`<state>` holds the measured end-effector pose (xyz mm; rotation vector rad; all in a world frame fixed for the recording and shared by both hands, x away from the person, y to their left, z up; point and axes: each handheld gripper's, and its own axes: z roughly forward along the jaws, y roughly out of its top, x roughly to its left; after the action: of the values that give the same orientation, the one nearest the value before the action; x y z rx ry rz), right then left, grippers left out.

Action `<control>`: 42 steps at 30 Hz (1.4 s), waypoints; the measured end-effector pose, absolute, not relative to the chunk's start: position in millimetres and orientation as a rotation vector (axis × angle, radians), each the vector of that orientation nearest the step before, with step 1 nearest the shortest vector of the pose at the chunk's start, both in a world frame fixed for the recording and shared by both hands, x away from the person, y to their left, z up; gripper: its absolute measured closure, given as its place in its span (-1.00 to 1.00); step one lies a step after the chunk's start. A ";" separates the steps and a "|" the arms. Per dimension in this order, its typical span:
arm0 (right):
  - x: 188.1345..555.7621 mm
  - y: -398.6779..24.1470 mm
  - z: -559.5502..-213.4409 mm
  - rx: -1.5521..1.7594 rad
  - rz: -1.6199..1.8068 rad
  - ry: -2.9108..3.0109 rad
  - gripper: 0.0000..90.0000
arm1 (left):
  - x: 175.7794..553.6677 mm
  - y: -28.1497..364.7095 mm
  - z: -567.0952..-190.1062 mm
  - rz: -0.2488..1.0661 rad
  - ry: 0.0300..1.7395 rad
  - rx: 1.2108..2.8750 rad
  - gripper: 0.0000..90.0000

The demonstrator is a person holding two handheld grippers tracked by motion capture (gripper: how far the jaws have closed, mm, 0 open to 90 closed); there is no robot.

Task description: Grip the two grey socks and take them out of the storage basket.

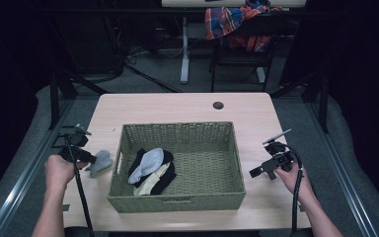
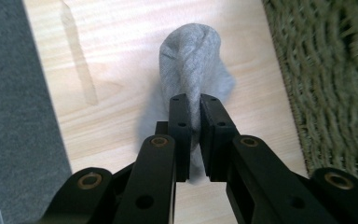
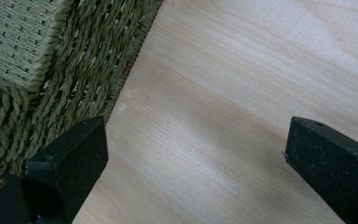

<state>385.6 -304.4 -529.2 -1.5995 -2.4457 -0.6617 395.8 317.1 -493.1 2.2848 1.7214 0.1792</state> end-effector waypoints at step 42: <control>386.4 -309.2 -527.9 -1.547 -0.605 -2.473 -0.87 | 376.8 226.0 -421.7 0.276 1.384 2.350 -0.99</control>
<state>386.4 -309.2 -527.9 -1.5473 -2.4728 -0.6050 376.8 226.0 -421.7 2.3495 1.3840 0.2755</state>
